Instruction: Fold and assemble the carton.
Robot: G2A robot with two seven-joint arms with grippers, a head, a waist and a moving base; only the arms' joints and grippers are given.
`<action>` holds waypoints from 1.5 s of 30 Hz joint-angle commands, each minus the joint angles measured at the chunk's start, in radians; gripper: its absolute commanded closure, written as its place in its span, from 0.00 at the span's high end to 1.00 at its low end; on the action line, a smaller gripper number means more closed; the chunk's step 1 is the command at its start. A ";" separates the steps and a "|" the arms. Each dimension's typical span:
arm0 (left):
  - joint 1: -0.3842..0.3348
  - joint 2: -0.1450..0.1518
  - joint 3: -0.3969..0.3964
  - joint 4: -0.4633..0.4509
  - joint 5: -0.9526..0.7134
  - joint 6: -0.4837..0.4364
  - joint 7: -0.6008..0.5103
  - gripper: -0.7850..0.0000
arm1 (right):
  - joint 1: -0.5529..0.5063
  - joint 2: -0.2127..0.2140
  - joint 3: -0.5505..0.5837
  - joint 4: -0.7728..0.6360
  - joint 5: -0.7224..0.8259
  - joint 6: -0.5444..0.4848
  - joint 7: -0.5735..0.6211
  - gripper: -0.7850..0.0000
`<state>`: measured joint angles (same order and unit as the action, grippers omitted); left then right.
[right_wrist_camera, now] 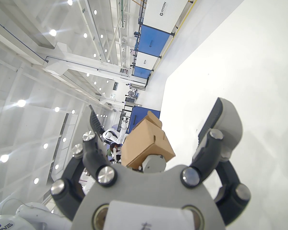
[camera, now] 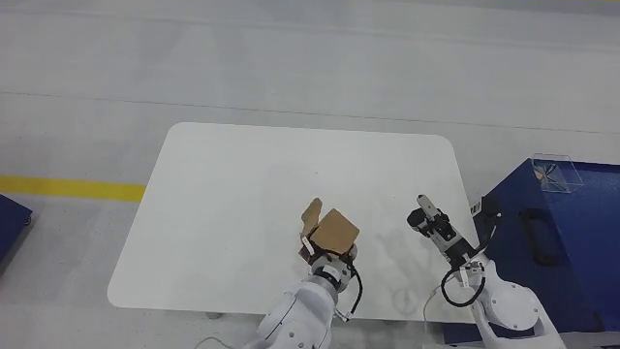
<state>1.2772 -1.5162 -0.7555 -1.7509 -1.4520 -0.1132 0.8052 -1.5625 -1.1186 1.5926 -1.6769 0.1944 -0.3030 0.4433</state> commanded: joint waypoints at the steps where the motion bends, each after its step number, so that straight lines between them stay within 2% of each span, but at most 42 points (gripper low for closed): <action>1: -0.031 -0.015 0.008 0.033 0.032 -0.060 0.092 0.00 | 0.000 0.000 0.000 0.000 0.000 0.000 0.000 1.00; 7: -0.112 -0.056 -0.006 0.132 -0.016 -0.177 0.305 0.00 | 0.000 0.000 0.000 0.000 0.000 0.000 0.000 1.00; 13: -0.201 -0.088 -0.026 0.256 -0.015 -0.221 0.441 0.00 | 0.000 0.000 0.000 0.000 0.000 0.000 0.000 1.00; 14: -0.212 -0.093 -0.029 0.273 -0.017 -0.227 0.451 0.23 | 0.000 0.000 0.000 0.000 0.000 0.000 0.000 1.00; 15: -0.223 -0.097 -0.031 0.295 -0.016 -0.230 0.462 0.33 | 0.000 0.000 0.000 0.000 0.000 0.000 0.000 1.00; 16: -0.231 -0.102 -0.036 0.310 -0.024 -0.238 0.464 0.48 | 0.000 0.000 0.000 0.000 0.000 0.000 0.000 1.00; 17: -0.242 -0.106 -0.039 0.328 -0.030 -0.238 0.457 0.78 | 0.000 0.000 0.000 0.000 0.000 0.000 0.000 1.00; 18: -0.251 -0.110 -0.040 0.354 -0.027 -0.234 0.458 1.00 | 0.000 0.000 0.000 0.000 0.000 0.000 0.000 1.00; 23: -0.291 -0.129 -0.045 0.401 -0.031 -0.215 0.420 1.00 | 0.000 0.000 0.000 0.000 0.000 0.000 0.000 1.00; 27: -0.288 -0.133 -0.051 0.330 0.036 -0.209 0.402 1.00 | 0.000 0.000 0.000 0.000 0.000 0.000 0.000 1.00; 30: -0.232 -0.122 -0.057 0.181 0.172 -0.203 0.429 1.00 | 0.000 0.000 0.000 0.000 0.000 0.000 0.000 1.00; 32: -0.181 -0.111 -0.061 0.065 0.239 -0.131 0.441 1.00 | 0.000 0.000 0.000 0.000 0.000 0.000 0.000 1.00; 34: -0.123 -0.097 -0.068 -0.054 0.303 -0.046 0.409 1.00 | 0.000 0.000 0.000 0.000 0.000 0.000 0.000 1.00; 36: -0.077 -0.079 -0.081 -0.150 0.385 0.066 0.314 1.00 | 0.000 0.000 0.000 0.000 0.000 0.000 0.000 1.00; 38: -0.036 -0.057 -0.113 -0.205 0.450 0.193 0.179 1.00 | 0.000 0.000 0.000 0.000 0.000 0.000 0.000 1.00; 40: 0.019 -0.035 -0.152 -0.237 0.499 0.280 0.033 1.00 | 0.000 0.000 0.000 0.000 0.000 0.000 0.000 1.00; 43: 0.087 -0.002 -0.234 -0.230 0.595 0.360 -0.228 1.00 | 0.000 0.000 0.000 0.000 0.000 0.000 0.000 1.00; 44: 0.099 0.005 -0.252 -0.222 0.611 0.369 -0.288 1.00 | 0.000 0.000 0.000 0.000 0.000 0.000 0.000 1.00; 45: 0.099 0.005 -0.252 -0.222 0.611 0.369 -0.288 1.00 | 0.000 0.000 0.000 0.000 0.000 0.000 0.000 1.00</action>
<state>1.3730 -1.5127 -1.0042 -1.9763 -0.8470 0.2539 0.5524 -1.5625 -1.1186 1.5926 -1.6769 0.1944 -0.3030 0.4433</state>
